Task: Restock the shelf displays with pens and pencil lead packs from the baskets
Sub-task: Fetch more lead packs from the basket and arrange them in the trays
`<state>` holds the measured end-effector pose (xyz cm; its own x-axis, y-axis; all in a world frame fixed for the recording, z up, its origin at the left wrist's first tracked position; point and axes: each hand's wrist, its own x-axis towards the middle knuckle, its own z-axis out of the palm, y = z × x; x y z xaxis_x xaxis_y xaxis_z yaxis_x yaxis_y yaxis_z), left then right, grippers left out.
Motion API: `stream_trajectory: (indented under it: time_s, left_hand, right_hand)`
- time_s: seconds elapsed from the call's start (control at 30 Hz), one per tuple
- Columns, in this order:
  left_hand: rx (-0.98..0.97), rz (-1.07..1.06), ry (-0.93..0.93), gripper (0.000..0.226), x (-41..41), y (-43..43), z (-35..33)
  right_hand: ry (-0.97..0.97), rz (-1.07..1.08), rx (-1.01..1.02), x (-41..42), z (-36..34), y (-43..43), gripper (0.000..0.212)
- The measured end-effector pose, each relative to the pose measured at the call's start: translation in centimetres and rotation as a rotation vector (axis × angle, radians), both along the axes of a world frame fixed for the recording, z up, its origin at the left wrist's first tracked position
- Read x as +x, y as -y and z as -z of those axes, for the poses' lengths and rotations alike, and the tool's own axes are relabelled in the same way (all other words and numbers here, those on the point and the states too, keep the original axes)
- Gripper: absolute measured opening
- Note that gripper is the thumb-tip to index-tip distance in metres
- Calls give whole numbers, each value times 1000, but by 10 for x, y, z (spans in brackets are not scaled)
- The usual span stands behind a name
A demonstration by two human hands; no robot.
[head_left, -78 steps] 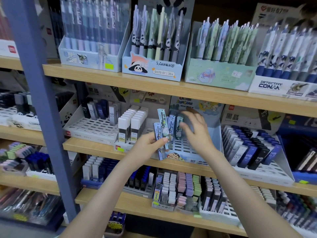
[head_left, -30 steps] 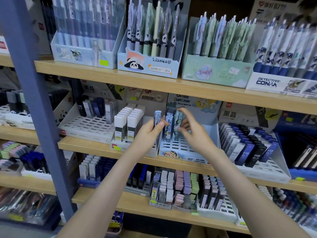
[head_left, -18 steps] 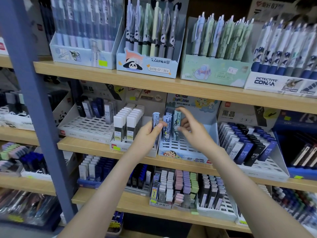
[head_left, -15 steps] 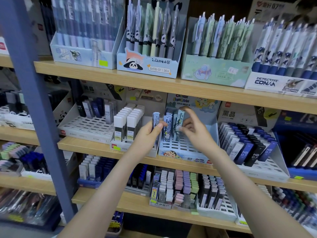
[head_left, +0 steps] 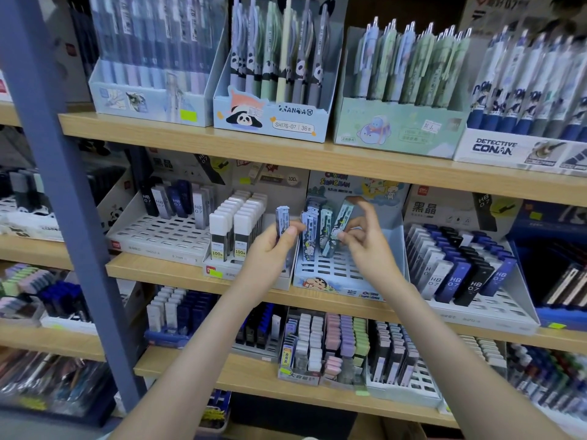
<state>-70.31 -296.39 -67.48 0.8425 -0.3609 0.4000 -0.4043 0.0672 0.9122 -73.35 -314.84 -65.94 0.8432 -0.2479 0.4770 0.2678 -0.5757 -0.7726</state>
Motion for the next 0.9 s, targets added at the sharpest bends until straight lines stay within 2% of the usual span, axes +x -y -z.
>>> stream_trajectory:
  time_s: [0.17, 0.3, 0.5, 0.67, 0.9]
  left_hand:
    - [-2, 26, 3, 21, 0, 3, -3]
    - [-15, 32, 5, 21, 1, 4, -2]
    - [-16, 33, 10, 21, 1, 3, -2]
    - [-47, 62, -15, 22, -1, -1, 0]
    - [-34, 77, -43, 22, -9, -6, -4]
  right_hand:
    - [31, -51, -46, -4, -1, 1, 54]
    - [15, -98, -158, -5, 0, -1, 55]
    - [-123, -104, -364, 2, 7, -1, 58]
    - [7, -10, -435, 0, 14, -1, 56]
    - [49, 79, -487, -11, 4, -7, 51]
